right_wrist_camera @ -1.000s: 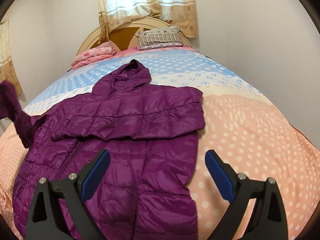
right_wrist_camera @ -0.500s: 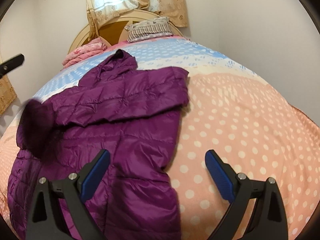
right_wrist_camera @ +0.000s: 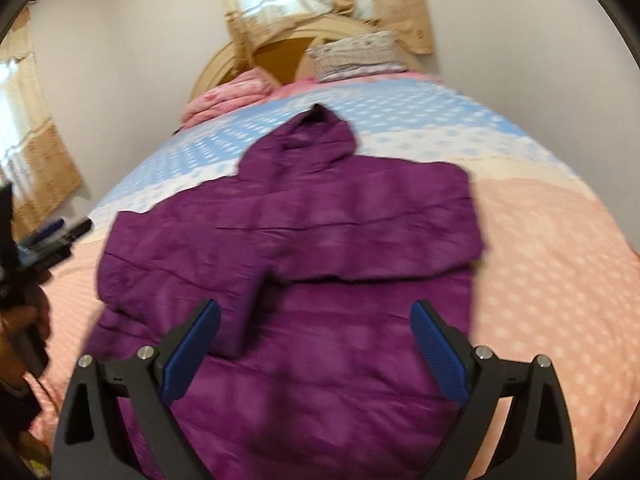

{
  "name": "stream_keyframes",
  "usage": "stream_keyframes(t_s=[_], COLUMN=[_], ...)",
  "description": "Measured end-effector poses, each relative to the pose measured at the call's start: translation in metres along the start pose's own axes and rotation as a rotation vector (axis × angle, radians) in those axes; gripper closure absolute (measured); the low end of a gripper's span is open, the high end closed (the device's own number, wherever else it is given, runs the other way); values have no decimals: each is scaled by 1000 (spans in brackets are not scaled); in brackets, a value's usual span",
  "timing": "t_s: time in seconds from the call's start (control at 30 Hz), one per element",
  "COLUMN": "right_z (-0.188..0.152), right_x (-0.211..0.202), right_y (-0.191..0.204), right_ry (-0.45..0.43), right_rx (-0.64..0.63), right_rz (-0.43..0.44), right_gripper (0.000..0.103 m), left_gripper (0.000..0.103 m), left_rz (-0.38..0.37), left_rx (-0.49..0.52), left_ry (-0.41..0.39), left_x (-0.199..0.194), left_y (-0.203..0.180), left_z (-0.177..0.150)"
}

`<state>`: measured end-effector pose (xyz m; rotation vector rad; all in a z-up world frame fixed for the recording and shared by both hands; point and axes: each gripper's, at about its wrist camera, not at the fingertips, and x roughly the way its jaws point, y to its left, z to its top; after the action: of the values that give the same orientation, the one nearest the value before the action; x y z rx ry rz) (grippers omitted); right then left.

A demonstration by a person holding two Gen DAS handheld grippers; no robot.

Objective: Fold large clothes

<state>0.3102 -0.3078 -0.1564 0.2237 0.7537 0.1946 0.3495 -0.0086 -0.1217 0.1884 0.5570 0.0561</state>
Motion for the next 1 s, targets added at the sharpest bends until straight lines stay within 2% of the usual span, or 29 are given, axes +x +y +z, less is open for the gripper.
stream_keyframes(t_s=[0.1, 0.13, 0.17, 0.2, 0.23, 0.27, 0.4, 0.5, 0.6, 0.87, 0.9, 1.0], right_z=[8, 7, 7, 7, 6, 5, 17, 29, 38, 30, 27, 24], right_x=[31, 40, 51, 64, 72, 77, 53, 24, 7, 13, 17, 24], right_y=[15, 18, 21, 23, 25, 26, 25, 8, -15, -79, -85, -82], right_ry=[78, 104, 142, 193, 222, 241, 148, 60, 12, 12, 21, 63], right_rx=[6, 14, 22, 32, 40, 44, 19, 23, 47, 152, 158, 102], right_rz=[60, 81, 110, 149, 164, 174, 138, 77, 5, -203, -220, -244], right_gripper=[6, 14, 31, 42, 75, 94, 94, 95, 95, 94, 92, 77], left_gripper=[12, 12, 12, 12, 12, 12, 12, 12, 12, 12, 12, 12], left_rz=[12, 15, 19, 17, 12, 9, 20, 29, 29, 4, 2, -22], left_rx=[-25, -31, -36, -40, -45, -48, -41, -43, -53, -17, -9, -2], left_ry=[35, 44, 51, 58, 66, 73, 78, 85, 101, 122, 122, 121], left_x=[10, 14, 16, 17, 19, 21, 24, 28, 33, 40, 41, 42], left_y=[13, 16, 19, 20, 21, 22, 28, 34, 36, 14, 10, -1], left_z=[-15, -18, -21, -23, -25, -26, -28, -29, -30, -26, -25, -15])
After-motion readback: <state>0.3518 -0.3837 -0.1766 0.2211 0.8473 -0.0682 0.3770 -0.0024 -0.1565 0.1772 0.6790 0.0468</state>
